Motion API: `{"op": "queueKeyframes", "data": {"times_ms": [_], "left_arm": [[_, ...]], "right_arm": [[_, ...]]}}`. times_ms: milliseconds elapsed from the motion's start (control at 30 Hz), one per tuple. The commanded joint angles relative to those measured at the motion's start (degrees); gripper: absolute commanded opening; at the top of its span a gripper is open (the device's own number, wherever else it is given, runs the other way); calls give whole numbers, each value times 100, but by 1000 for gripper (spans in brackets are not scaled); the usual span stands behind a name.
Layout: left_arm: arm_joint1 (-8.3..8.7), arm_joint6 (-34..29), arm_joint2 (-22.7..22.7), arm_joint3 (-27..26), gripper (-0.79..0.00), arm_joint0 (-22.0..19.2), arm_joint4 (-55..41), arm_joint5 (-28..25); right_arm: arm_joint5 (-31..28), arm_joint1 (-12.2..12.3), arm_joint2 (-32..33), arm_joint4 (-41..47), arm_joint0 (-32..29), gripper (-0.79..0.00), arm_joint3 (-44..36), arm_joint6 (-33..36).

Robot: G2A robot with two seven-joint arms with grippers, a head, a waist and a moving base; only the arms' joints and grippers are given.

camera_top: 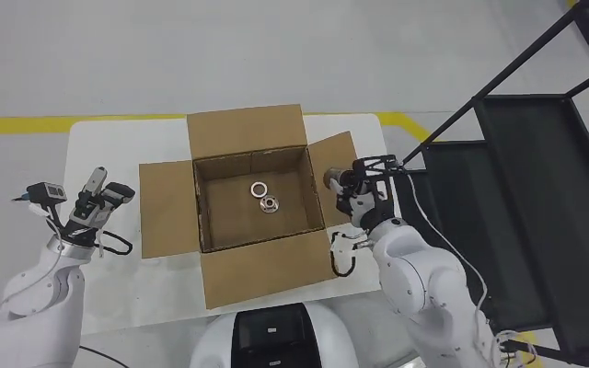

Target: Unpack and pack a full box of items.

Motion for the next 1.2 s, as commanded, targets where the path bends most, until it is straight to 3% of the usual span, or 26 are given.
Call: {"op": "queueKeyframes", "data": {"times_ms": [0, 233, 467, 700, 1167], "left_arm": [[0, 0, 0, 0, 0, 0, 0, 0], [0, 0, 0, 0, 0, 0, 0, 0], [0, 0, 0, 0, 0, 0, 0, 0], [0, 0, 0, 0, 0, 0, 0, 0], [0, 0, 0, 0, 0, 0, 0, 0]], "right_arm": [[-49, 13, 364, 244, -200, -785, -1, -104], [-217, 25, 1436, 1229, -845, -785, -1, -697], [-41, 47, 1881, 1271, -1159, -785, -1, -272], [267, 57, 1686, 1013, -961, -785, 373, 366], [578, 21, 711, 622, -220, -785, 1743, 761]]}}
